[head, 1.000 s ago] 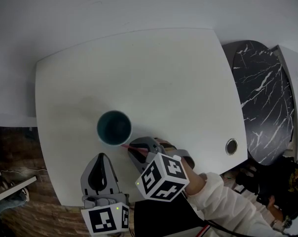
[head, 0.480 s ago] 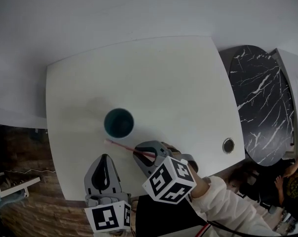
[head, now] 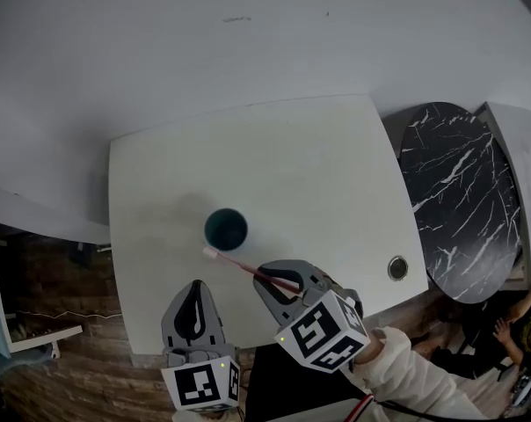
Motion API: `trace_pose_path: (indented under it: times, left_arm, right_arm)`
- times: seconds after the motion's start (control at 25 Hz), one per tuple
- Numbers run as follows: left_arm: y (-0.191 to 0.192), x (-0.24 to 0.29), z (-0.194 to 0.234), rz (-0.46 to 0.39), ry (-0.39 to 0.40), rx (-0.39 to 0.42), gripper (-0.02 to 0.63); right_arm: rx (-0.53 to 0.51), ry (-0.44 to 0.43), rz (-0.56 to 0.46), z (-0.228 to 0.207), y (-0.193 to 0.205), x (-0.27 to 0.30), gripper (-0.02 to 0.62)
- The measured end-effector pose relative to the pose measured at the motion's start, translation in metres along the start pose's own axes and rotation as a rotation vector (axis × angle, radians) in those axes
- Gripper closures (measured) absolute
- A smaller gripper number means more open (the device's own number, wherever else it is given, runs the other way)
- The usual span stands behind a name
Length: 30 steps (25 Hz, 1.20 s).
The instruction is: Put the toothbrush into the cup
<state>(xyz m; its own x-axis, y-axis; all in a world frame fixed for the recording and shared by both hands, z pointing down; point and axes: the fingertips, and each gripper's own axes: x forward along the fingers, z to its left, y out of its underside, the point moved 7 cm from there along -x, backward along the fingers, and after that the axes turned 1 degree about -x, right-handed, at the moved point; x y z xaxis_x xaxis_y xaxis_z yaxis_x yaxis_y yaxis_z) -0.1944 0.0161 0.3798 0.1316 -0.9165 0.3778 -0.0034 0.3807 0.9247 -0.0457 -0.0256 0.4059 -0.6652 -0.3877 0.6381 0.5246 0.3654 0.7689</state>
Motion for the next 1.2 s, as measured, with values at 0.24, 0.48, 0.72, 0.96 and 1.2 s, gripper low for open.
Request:
trace_pose_path:
  times: [0.24, 0.48, 0.72, 0.96, 1.2]
  left_arm:
    - [-0.035, -0.009, -0.004, -0.034, 0.001, 0.025, 0.595]
    - [-0.068, -0.017, -0.010, -0.079, 0.009, 0.036, 0.595]
    - [-0.095, -0.022, -0.013, -0.122, 0.016, 0.041, 0.597]
    - [-0.118, -0.025, -0.013, -0.157, 0.012, 0.048, 0.597]
    - [-0.135, -0.028, -0.012, -0.193, 0.003, 0.060, 0.597]
  right_arm:
    - [0.033, 0.064, -0.114, -0.012, -0.034, -0.038, 0.545]
    - [0.044, 0.105, -0.227, -0.019, -0.066, -0.067, 0.545]
    - [0.058, 0.145, -0.358, -0.026, -0.097, -0.093, 0.545]
    - [0.034, 0.184, -0.427, -0.030, -0.125, -0.114, 0.545]
    - [0.053, 0.260, -0.514, -0.038, -0.142, -0.129, 0.545]
